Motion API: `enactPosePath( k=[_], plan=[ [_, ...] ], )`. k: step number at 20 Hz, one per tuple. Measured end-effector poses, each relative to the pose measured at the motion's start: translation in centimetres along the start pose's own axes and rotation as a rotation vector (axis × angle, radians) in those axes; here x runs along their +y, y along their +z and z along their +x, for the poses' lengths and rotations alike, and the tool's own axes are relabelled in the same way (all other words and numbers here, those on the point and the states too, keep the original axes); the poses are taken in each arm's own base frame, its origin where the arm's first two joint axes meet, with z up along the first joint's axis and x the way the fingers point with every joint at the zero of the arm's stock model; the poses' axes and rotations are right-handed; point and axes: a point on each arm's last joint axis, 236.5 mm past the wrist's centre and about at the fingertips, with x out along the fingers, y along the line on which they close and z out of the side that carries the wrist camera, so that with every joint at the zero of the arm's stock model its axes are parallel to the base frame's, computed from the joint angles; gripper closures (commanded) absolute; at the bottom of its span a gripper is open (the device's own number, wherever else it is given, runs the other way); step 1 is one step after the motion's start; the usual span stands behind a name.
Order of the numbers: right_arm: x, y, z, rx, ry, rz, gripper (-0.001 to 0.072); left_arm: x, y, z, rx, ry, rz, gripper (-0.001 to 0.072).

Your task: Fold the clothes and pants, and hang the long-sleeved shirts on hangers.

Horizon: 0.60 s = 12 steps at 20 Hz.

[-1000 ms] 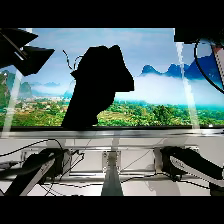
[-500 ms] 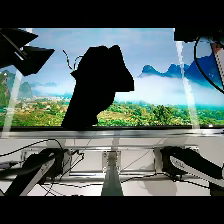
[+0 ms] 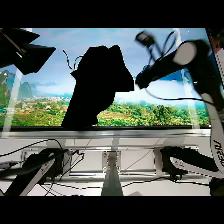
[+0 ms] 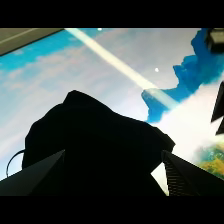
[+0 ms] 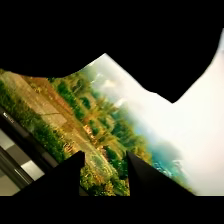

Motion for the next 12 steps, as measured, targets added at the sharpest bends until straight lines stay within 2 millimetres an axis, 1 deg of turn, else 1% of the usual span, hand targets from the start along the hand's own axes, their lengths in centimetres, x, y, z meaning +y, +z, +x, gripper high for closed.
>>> enactPosePath(
  k=[1,2,3,5,8,9,10,12],
  plan=[
    [1.3,-0.5,2.2,0.026,0.030,-0.066,0.0307,0.0,0.0,0.0,0.000,-0.001,-0.001,0.0006],
    [2.5,-0.7,4.4,0.038,0.046,-0.154,0.0226,0.0,0.0,0.0,0.001,-0.001,-0.004,0.0006],
    [3.5,-0.6,6.1,0.037,0.050,-0.241,0.0164,0.0,-0.1,0.0,0.003,0.001,-0.003,0.0007],
    [5.4,0.3,9.0,0.008,0.027,-0.442,0.0153,0.5,-0.5,0.0,0.021,0.018,0.003,0.0007],
    [8.2,3.2,12.3,-0.094,-0.034,-0.721,0.0153,1.2,-1.2,-0.1,0.053,0.050,0.017,0.0007],
    [9.1,4.1,13.4,-0.126,-0.051,-0.790,0.0152,1.4,-1.4,-0.1,0.061,0.058,0.021,0.0006],
    [9.8,4.6,14.4,-0.139,-0.058,-0.841,0.0153,1.6,-1.6,-0.2,0.069,0.066,0.025,0.0007],
    [10.8,4.9,16.4,-0.146,-0.069,-0.919,0.0153,1.9,-1.8,-0.2,0.078,0.076,0.029,0.0007]
  ],
)
